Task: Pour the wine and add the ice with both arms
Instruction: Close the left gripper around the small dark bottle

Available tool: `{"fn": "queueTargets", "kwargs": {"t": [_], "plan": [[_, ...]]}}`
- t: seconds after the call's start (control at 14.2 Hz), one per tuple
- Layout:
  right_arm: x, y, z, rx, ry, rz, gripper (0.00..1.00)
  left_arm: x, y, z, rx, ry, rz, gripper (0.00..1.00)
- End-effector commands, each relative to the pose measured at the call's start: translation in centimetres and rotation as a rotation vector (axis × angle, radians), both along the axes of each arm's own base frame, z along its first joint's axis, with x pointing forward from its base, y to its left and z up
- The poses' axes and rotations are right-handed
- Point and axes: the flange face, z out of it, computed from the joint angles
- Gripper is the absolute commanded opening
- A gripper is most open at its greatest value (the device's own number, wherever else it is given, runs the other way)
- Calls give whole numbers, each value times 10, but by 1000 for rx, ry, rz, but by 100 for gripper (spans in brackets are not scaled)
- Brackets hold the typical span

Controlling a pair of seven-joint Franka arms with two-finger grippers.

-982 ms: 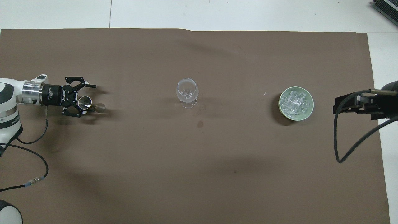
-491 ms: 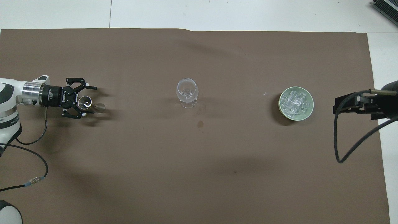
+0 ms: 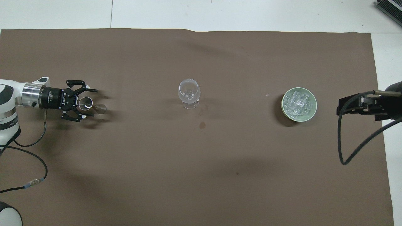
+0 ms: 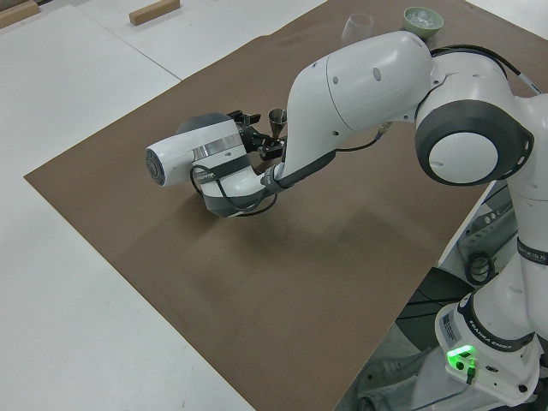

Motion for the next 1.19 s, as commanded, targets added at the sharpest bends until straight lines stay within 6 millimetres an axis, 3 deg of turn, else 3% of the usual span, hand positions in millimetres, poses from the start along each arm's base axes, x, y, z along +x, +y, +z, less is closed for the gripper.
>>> {"fn": "queueTargets", "kwargs": {"t": [0.0,0.28,0.56,1.12], "plan": [[-4,-5,-1,24,-1,22,100,-8,4,0,2,-1,-20,97],[-4,-4,-1,24,-1,23,100,-8,3,-1,3,-1,-21,88],[-5,-5,-1,24,-1,22,100,-8,3,-1,1,2,-20,71],[-5,-5,-1,24,2,24,100,-8,4,-2,3,-3,-19,58]]}}
